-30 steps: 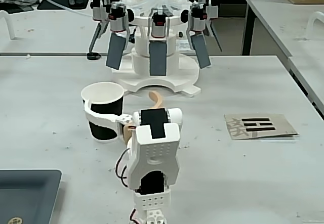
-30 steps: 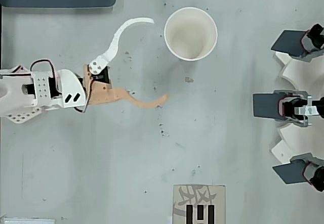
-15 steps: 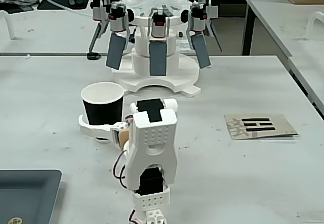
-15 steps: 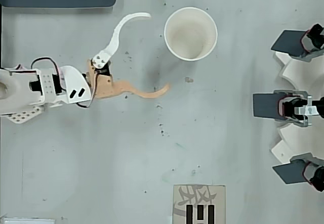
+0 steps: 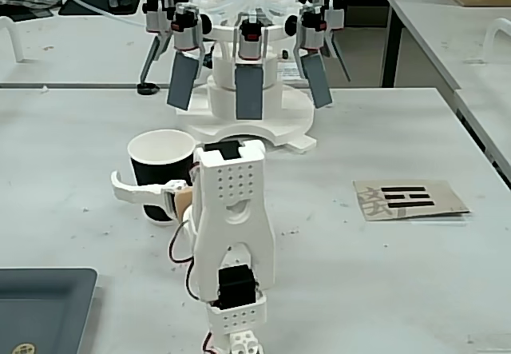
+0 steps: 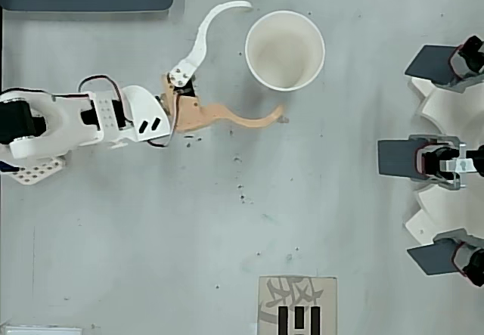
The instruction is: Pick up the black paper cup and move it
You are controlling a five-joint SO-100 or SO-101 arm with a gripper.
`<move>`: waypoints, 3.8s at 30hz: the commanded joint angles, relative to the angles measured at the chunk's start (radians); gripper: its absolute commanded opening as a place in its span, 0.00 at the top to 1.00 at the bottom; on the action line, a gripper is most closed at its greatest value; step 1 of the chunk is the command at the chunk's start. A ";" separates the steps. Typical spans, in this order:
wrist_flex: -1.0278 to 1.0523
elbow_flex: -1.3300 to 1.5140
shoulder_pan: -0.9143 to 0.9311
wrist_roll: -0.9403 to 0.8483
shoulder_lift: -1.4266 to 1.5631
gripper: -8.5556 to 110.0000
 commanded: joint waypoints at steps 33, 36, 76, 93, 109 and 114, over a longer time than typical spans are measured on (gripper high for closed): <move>0.005 -0.402 -0.064 0.003 -0.314 0.58; 0.005 -0.408 -0.069 0.003 -0.322 0.60; -0.051 -0.400 -0.071 -0.002 -0.302 0.89; -0.210 -0.167 -0.055 -0.006 -0.166 0.88; -0.222 0.112 -0.052 0.006 0.098 0.87; -0.222 0.169 -0.049 0.006 0.163 0.87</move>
